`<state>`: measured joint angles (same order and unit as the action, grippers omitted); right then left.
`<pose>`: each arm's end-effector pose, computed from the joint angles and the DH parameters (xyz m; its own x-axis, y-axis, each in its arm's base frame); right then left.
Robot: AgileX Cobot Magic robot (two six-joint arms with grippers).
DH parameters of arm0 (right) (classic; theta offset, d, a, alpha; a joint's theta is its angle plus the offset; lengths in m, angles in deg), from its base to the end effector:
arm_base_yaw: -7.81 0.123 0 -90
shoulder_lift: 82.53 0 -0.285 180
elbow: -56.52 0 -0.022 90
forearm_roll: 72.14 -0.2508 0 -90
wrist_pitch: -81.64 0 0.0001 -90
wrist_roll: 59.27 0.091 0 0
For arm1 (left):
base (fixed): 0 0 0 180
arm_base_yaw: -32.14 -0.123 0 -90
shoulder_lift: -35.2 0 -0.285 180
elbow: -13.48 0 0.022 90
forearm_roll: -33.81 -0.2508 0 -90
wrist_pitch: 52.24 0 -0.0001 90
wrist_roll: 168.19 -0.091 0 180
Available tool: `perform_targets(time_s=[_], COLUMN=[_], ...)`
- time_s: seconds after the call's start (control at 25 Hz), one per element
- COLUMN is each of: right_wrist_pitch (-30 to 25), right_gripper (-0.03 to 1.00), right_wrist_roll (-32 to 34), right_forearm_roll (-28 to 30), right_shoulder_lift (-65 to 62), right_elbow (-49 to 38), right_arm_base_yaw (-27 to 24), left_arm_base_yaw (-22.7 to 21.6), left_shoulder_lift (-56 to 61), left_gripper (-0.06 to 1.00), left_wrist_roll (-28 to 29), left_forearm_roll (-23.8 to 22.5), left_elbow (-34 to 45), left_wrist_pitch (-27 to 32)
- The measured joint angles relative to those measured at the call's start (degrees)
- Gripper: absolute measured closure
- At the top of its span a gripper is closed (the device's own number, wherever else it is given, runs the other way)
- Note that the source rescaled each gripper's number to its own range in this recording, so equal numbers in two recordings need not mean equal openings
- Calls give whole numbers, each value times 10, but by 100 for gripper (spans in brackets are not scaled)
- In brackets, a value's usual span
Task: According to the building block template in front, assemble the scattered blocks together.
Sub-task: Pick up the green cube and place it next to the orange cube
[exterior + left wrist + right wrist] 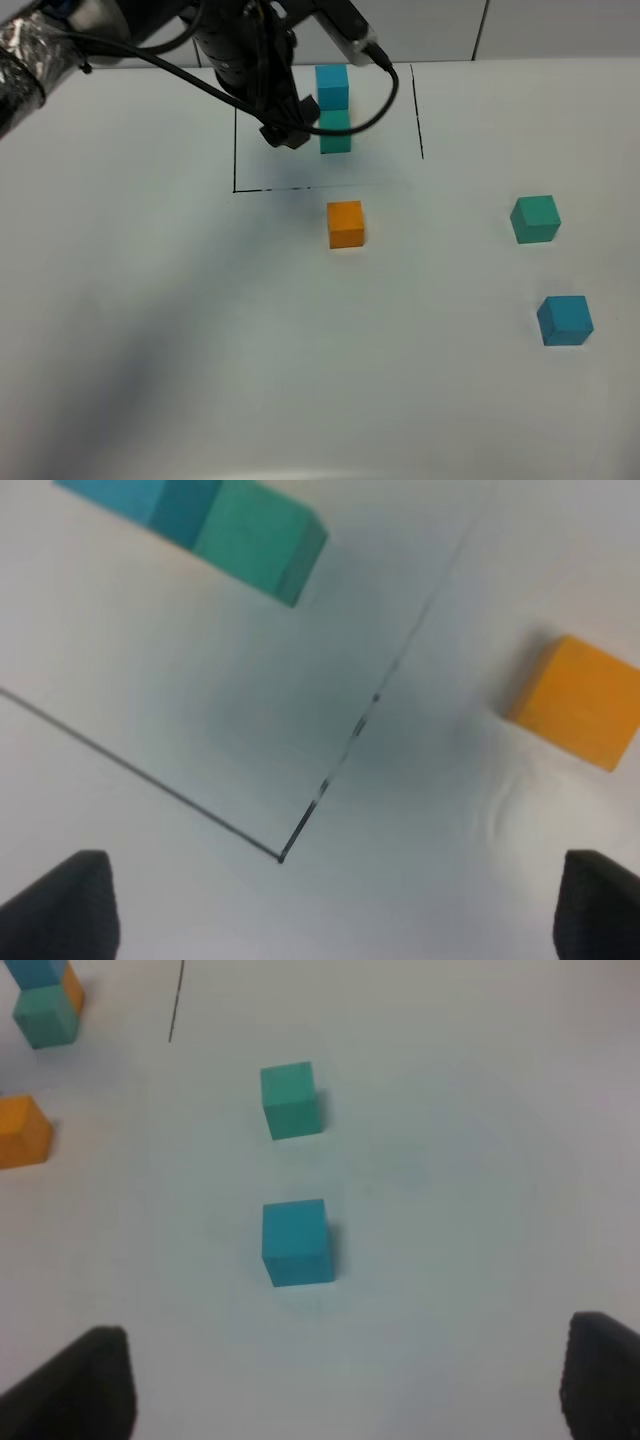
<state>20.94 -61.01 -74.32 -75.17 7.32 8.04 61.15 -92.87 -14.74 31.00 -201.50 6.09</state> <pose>-0.0047 0.0030 0.2744 -0.4573 -0.0136 -0.8892 -0.0389 0.9992 0.0047 0.4136 -0.2250 0.2760 -0.4583 0.7909 -0.4055 0.7730 0.5798 0.2573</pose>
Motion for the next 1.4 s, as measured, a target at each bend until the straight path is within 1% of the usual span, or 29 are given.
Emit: perform_targets(time_s=[0.2, 0.36, 0.52, 0.64, 0.76, 0.88, 1.0, 1.24, 1.4], right_wrist_pitch=[0, 0, 0, 0, 0, 0, 0, 0, 0], right_gripper=[23, 23, 23, 23, 23, 23, 23, 23, 23], right_wrist_roll=[-1, -1, 0, 0, 0, 0, 0, -1, -1], right_forearm_roll=[0, 0, -7, -10, -10, -10, -11, -11, -11], right_shoulder_lift=[0, 0, 0, 0, 0, 0, 0, 0, 0], right_elbow=[0, 0, 0, 0, 0, 0, 0, 0, 0], right_arm_base_yaw=[0, 0, 0, 0, 0, 0, 0, 0, 0], left_arm_base_yaw=[-56, -102, -149, -181, -202, -214, -215, -215, -215], left_shoulder_lift=[25, 59, 114, 162, 213, 280, 352, 511, 610], left_gripper=[1, 3, 4, 4, 4, 4, 4, 4, 4], left_wrist_roll=[51, 86, 115, 124, 136, 154, 170, 216, 227], left_forearm_roll=[8, 16, 16, 15, 15, 15, 15, 15, 16], left_elbow=[5, 39, 107, 162, 217, 270, 325, 414, 479], left_wrist_pitch=[41, 47, 30, 21, 12, -3, -17, -23, -28])
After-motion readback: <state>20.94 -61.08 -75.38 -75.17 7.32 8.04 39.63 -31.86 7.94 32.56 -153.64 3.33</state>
